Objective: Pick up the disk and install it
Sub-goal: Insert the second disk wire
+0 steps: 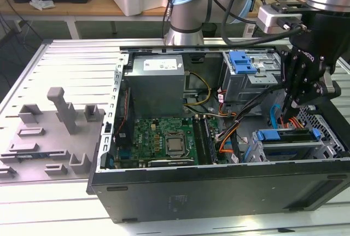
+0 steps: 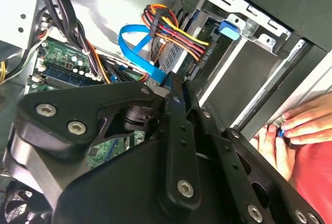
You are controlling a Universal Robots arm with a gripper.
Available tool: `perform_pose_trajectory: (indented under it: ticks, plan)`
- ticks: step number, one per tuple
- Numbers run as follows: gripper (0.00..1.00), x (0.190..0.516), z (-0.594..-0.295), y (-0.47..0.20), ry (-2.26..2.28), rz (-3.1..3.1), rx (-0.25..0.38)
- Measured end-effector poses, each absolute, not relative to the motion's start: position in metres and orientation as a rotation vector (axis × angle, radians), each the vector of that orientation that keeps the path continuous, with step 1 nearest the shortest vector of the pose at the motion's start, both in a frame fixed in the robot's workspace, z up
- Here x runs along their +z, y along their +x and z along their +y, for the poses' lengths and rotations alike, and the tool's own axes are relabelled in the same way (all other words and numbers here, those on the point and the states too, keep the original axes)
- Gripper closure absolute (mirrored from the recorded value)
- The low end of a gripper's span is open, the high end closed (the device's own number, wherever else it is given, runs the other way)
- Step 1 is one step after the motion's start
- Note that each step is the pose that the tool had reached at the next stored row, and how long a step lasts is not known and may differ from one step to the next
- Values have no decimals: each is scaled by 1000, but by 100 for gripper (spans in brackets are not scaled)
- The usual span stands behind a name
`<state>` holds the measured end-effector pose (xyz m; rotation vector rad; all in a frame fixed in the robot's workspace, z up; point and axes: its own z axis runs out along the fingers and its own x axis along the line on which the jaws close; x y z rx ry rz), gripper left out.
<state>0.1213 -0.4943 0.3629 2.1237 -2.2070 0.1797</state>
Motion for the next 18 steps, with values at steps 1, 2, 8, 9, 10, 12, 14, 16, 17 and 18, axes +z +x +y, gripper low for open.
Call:
perform_pose_trajectory:
  ticks: [1, 2, 8, 9, 10, 12, 14, 16, 17, 18]
  plan:
    - [84, 363, -497, 122, 2127, -2210, 173]
    - [84, 363, -500, 122, 2129, -2212, 169]
    - [84, 363, -506, 129, 2135, -2219, 156]
    - [84, 362, -515, 129, 2141, -2226, 143]
    - [84, 361, -516, 129, 2142, -2227, 141]
    - [84, 357, -516, 128, 2142, -2227, 141]
    - [84, 357, -516, 128, 2142, -2227, 141]
    - [84, 356, -516, 128, 2149, -2220, 142]
    - [84, 355, -516, 127, 2160, -2210, 142]
    - [84, 355, -516, 127, 2162, -2208, 142]
